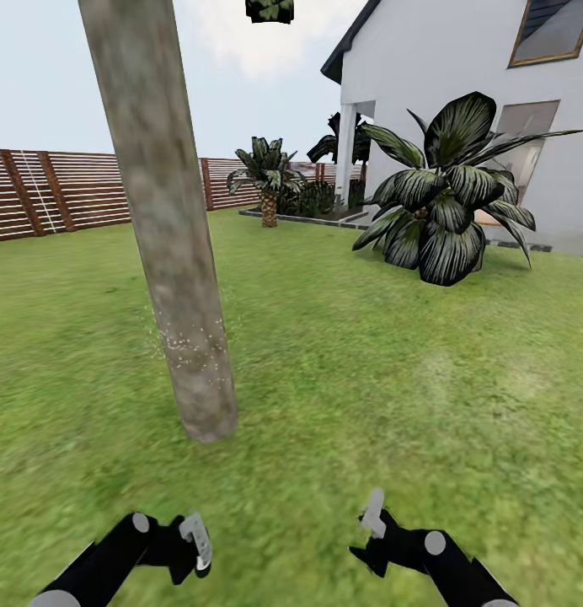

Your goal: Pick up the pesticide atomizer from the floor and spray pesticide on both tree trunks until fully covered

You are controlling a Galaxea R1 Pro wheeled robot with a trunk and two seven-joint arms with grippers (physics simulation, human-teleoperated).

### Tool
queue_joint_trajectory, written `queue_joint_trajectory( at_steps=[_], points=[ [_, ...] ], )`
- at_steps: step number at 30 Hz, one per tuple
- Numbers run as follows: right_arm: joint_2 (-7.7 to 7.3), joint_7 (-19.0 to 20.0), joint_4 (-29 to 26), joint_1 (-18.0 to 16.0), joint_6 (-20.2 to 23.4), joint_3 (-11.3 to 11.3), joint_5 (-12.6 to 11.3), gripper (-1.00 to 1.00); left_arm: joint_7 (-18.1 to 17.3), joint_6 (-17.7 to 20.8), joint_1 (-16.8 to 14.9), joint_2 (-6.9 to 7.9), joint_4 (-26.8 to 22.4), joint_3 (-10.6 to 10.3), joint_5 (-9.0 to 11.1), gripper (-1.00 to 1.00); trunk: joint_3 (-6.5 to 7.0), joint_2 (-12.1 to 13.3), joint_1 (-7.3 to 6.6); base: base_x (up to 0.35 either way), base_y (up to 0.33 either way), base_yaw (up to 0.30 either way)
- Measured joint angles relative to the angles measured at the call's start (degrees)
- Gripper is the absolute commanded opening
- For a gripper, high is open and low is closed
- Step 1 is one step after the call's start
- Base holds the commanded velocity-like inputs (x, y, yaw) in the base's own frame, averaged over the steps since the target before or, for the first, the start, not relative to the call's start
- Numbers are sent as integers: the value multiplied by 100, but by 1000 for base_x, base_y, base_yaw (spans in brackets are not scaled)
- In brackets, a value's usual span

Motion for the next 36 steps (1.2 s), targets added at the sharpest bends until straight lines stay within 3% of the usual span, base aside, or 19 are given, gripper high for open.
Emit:
queue_joint_trajectory(
  at_steps=[2,6,11,16,27,31,36],
  points=[
    [175,30,-7,-9,1,19,172,-100,0,-2,0,-6,1,-170,4,-100,0,0,0,0,0,0],
    [469,60,-7,-30,-5,288,545,-100,-5,-10,0,-103,0,-239,14,-100,0,0,0,0,0,0],
    [807,76,-7,-134,5,606,603,-100,-8,-12,0,-285,0,-420,14,-100,0,0,0,0,0,0],
    [1030,670,-10,-301,11,671,601,-100,-9,-14,0,-412,0,-512,23,-100,0,0,0,0,0,0],
    [1145,771,-14,-355,-6,674,598,-100,-256,-324,0,-613,0,-538,-5,-100,0,0,0,0,0,0],
    [1234,773,-14,-365,-7,674,595,-100,-256,-346,0,-643,1,-779,0,-100,0,0,0,0,0,0],
    [1234,773,-14,-366,-7,676,595,-100,-256,-348,0,-689,-2,-811,2,-100,0,0,0,0,0,0]
  ],
)
